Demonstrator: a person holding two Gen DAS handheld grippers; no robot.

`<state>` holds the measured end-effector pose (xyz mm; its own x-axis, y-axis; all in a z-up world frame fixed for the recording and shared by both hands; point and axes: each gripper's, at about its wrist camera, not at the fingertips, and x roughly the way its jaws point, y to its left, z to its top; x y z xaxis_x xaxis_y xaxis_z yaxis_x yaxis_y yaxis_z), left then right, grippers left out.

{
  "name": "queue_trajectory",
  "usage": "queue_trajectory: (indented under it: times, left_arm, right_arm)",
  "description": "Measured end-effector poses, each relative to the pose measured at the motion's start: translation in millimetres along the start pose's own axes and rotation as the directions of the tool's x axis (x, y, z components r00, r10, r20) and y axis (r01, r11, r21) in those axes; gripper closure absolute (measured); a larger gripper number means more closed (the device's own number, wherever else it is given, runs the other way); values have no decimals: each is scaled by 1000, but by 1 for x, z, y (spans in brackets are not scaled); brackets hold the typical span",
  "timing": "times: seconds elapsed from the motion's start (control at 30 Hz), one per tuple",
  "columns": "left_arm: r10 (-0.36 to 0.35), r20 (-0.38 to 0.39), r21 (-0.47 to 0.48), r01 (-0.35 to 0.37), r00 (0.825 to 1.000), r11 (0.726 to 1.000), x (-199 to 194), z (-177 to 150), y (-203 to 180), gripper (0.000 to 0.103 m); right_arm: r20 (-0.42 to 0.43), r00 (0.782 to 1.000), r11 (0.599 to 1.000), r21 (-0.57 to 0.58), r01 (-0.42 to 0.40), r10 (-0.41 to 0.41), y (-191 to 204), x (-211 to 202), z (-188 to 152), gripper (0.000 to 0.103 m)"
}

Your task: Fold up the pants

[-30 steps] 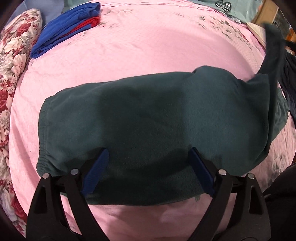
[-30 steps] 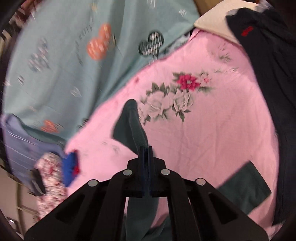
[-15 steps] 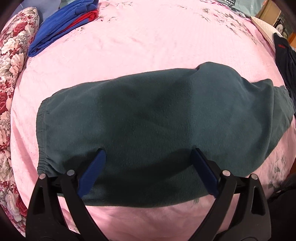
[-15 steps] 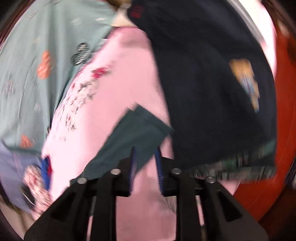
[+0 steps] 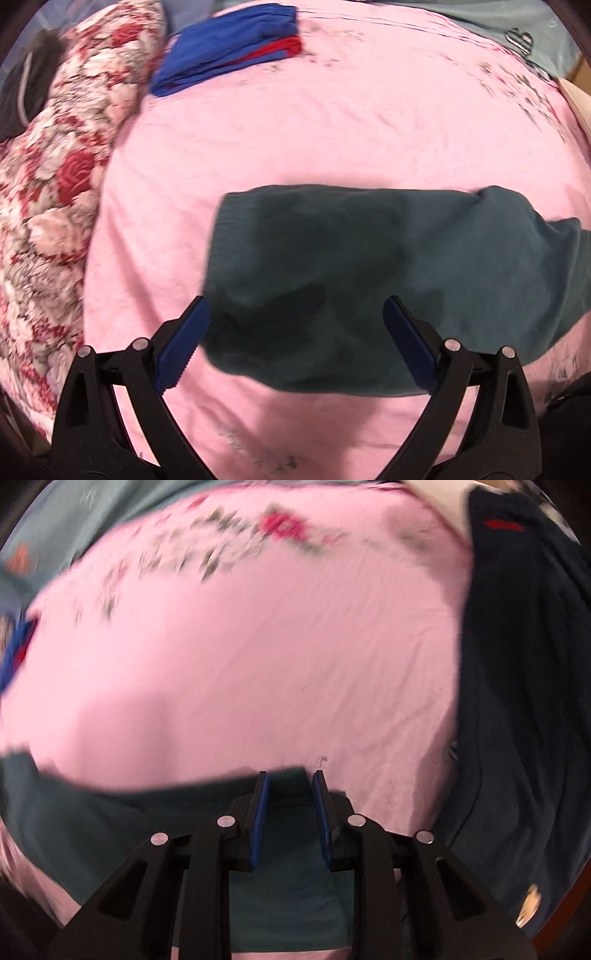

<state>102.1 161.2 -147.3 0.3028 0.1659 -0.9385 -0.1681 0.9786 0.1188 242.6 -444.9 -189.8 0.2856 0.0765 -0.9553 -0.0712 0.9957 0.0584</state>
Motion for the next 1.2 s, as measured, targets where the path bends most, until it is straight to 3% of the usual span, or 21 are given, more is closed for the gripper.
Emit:
queue_trajectory:
  times: [0.17,0.27,0.43,0.5,0.53,0.57,0.6,0.67,0.73,0.77,0.87,0.93,1.0,1.1,1.17,1.2]
  left_arm:
    - [54,5,-26,-54,999,998,4,4,10,7]
    - [79,11,-55,-79,997,995,8,11,13,7]
    - [101,-19,-52,-102,995,993,24,10,13,7]
    - [94,-28,-43,-95,995,995,24,7,15,7]
    - [84,-9,-48,-85,996,995,18,7,18,7]
    - [71,13,-58,-70,997,996,11,8,23,7]
    - [57,37,-77,-54,998,996,2,10,31,7]
    - [49,63,-112,-42,997,993,-6,15,48,7]
    - [43,57,-145,-34,997,989,-2,21,66,7]
    - [30,47,-158,-22,998,987,4,24,75,7]
    - [16,7,-133,-15,1000,991,21,25,81,7]
    - [11,6,-107,-11,1000,994,21,24,79,7]
    - [-73,49,-105,77,996,992,5,24,72,7]
    - [-185,103,-52,191,977,980,-13,27,56,7]
    - [-209,102,-12,211,973,977,-12,27,44,7]
    - [-229,89,17,228,969,973,-7,26,36,7]
  right_arm:
    - [-12,999,995,-96,30,-32,3,-5,4,98]
    - [30,996,995,-48,87,-85,-11,-22,8,98]
    - [-33,992,993,22,119,-118,-29,6,-3,97]
    - [-27,980,980,4,198,-198,-17,1,3,88]
    - [-15,976,976,16,217,-217,-13,-8,6,79]
    - [35,964,964,34,263,-264,-4,-26,11,70]
    - [86,959,963,34,269,-271,7,-40,15,68]
    - [161,980,993,-8,120,-117,42,-62,25,67]
    - [139,982,990,-72,-121,130,84,-63,34,67]
    - [98,958,959,-117,-258,269,116,-57,38,66]
    - [-7,898,869,-250,-428,440,200,-36,44,66]
    - [-76,872,814,-326,-480,484,246,-20,48,67]
    - [-155,855,767,-384,-514,496,288,0,48,67]
    - [-273,846,729,-428,-534,459,325,31,50,67]
    - [-319,845,722,-440,-533,430,335,44,51,67]
    - [-352,834,711,-441,-548,425,338,48,50,70]
